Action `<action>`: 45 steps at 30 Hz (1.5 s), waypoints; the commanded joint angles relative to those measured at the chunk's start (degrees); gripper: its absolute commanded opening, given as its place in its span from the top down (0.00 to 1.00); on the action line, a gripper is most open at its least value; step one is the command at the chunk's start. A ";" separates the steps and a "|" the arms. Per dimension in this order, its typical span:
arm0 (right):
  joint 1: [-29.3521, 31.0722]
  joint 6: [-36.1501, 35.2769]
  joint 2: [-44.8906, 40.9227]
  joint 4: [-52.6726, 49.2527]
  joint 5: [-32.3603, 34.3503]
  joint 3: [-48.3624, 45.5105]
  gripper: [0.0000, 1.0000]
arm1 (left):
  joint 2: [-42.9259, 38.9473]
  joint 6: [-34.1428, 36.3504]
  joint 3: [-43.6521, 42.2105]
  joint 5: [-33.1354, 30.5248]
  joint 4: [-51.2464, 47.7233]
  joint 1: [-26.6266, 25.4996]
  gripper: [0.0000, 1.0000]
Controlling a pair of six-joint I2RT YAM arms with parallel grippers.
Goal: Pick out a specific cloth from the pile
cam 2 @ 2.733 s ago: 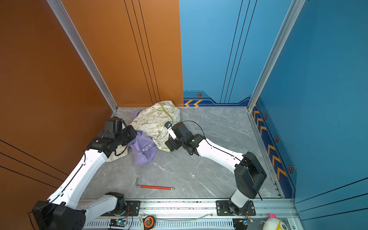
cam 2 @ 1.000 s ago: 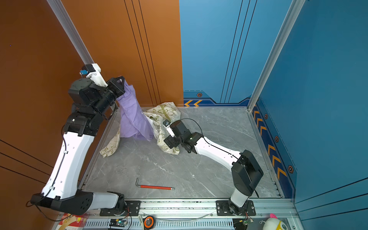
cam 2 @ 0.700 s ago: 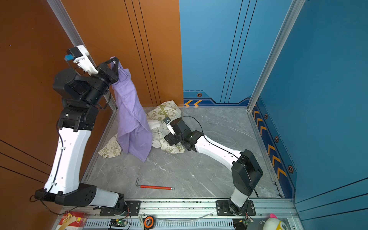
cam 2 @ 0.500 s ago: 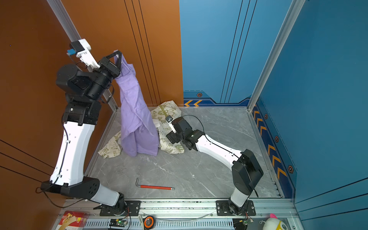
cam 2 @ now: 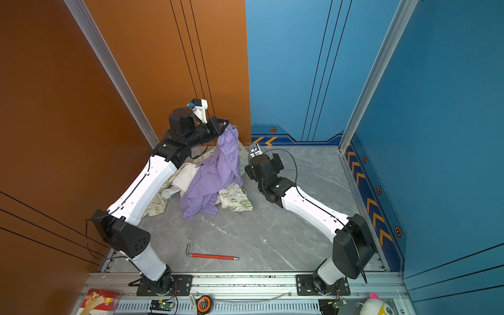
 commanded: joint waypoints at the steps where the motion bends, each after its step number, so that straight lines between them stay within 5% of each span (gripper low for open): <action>1: -3.07 5.64 -2.99 -0.88 0.90 -1.40 0.00 | 4.04 -1.89 -0.65 0.64 -8.89 -1.73 0.80; 3: -4.24 8.39 -4.64 -1.16 -1.94 -2.89 0.00 | 7.24 -1.57 1.87 2.15 -14.35 -2.52 0.60; 8: -6.32 14.57 -6.99 -1.24 -7.53 -5.75 0.00 | 9.28 2.70 8.22 -0.08 -20.74 -2.91 0.29; 18: -6.97 22.38 -1.65 -2.96 -21.56 -2.09 0.02 | -3.35 8.92 2.75 -19.48 -20.65 0.57 0.05; 26: -3.29 25.73 8.59 -7.43 -31.00 6.53 0.09 | -16.57 7.75 -12.07 -27.64 -17.22 4.32 0.01; 37: 2.75 29.88 22.80 -11.69 -36.70 18.77 0.21 | -24.67 5.21 -19.83 -27.75 -14.77 7.49 0.02; 42: 3.16 31.70 28.62 -15.92 -37.01 25.02 0.30 | -26.19 4.69 -21.62 -27.85 -14.77 8.01 0.02; 45: 3.18 32.34 31.27 -18.85 -38.48 28.22 0.44 | -27.25 3.82 -23.02 -28.48 -14.45 8.26 0.02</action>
